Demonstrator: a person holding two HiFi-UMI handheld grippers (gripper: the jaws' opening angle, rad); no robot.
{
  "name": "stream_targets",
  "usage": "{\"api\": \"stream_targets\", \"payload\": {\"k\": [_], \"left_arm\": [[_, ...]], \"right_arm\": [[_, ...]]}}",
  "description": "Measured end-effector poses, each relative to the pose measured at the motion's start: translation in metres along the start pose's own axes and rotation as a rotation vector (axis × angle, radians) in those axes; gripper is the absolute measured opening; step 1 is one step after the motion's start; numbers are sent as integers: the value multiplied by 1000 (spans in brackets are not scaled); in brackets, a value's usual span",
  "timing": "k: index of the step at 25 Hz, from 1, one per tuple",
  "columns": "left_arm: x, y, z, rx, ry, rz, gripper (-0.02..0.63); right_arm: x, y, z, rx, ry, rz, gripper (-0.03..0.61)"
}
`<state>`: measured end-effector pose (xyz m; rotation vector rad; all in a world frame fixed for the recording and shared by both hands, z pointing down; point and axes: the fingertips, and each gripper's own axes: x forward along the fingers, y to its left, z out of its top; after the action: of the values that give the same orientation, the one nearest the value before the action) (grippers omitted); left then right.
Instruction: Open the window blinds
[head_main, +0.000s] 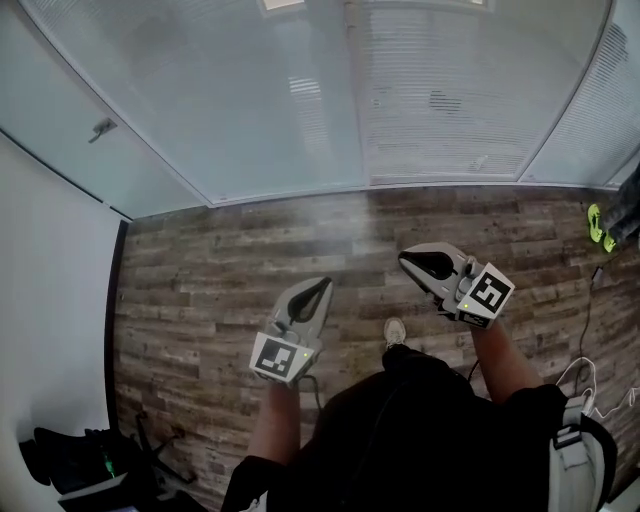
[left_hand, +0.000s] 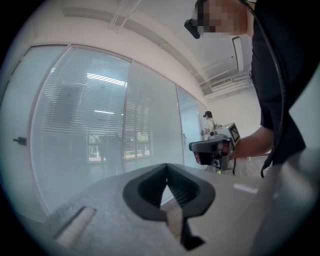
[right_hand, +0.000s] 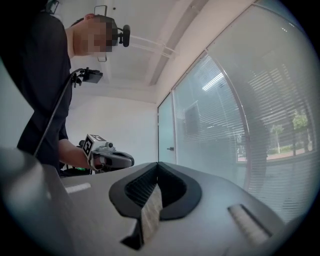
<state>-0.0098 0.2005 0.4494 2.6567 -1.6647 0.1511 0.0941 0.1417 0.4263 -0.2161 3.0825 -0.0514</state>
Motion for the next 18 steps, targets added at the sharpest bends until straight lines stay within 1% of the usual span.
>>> {"api": "stream_targets", "payload": {"k": [3,7,11,18], "left_arm": [[20,12,4,-11,-1,17,5],[49,24,4,8,-21,24,5],[78,32,15,1,-18,26,5],[118,43,24,41,-20,29,5]], "right_arm": [[12,-16,3,2,8,50,5],[22,-45,8,-21,17,80,5],[23,-78,18,-32,-23,66,5],[11,-121,16,-35,-16,51,5]]}}
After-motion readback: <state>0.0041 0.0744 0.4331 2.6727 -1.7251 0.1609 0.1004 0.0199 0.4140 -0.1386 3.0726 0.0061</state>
